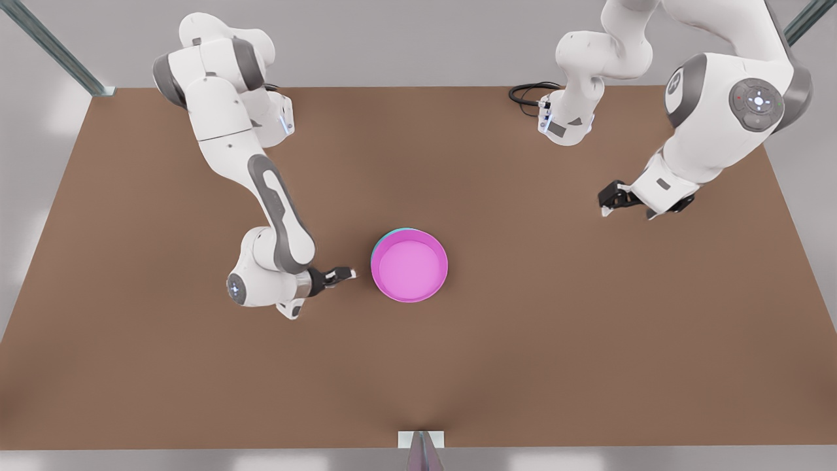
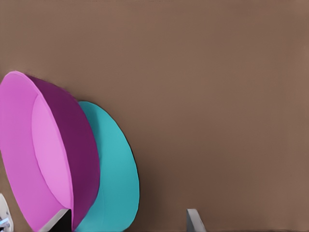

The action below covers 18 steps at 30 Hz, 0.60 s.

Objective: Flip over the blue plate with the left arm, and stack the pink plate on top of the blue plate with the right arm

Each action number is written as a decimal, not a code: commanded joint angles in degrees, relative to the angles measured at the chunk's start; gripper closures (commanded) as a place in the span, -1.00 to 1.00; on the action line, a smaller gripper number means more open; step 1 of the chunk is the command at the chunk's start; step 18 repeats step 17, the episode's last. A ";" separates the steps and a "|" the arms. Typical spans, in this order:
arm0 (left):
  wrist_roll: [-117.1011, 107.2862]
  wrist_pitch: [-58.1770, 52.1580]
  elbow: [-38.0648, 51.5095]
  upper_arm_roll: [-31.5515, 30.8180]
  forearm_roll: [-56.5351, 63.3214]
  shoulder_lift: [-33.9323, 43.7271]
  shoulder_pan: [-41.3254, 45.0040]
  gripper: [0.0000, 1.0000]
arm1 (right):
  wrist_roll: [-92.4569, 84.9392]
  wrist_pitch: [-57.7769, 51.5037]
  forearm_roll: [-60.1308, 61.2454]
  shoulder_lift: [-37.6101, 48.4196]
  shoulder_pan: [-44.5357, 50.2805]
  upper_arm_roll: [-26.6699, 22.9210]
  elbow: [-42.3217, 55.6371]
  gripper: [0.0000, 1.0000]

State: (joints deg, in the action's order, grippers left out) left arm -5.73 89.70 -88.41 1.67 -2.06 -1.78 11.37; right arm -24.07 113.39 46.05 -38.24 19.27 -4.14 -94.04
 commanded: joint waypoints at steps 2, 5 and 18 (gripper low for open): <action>3.09 0.04 -0.36 3.07 -0.22 0.37 -0.38 -1.00 | -0.45 -2.28 -0.17 0.45 -3.80 -0.08 1.57 -0.85; 4.85 -1.97 -0.36 0.27 -0.22 -0.06 -4.77 -1.00 | 1.66 -22.90 -20.70 0.98 -5.65 -15.00 19.29 -1.00; 4.85 -4.09 0.96 0.88 -0.58 -2.00 -3.72 -1.00 | 8.34 -38.42 -45.53 21.19 -11.19 -6.06 27.77 -1.00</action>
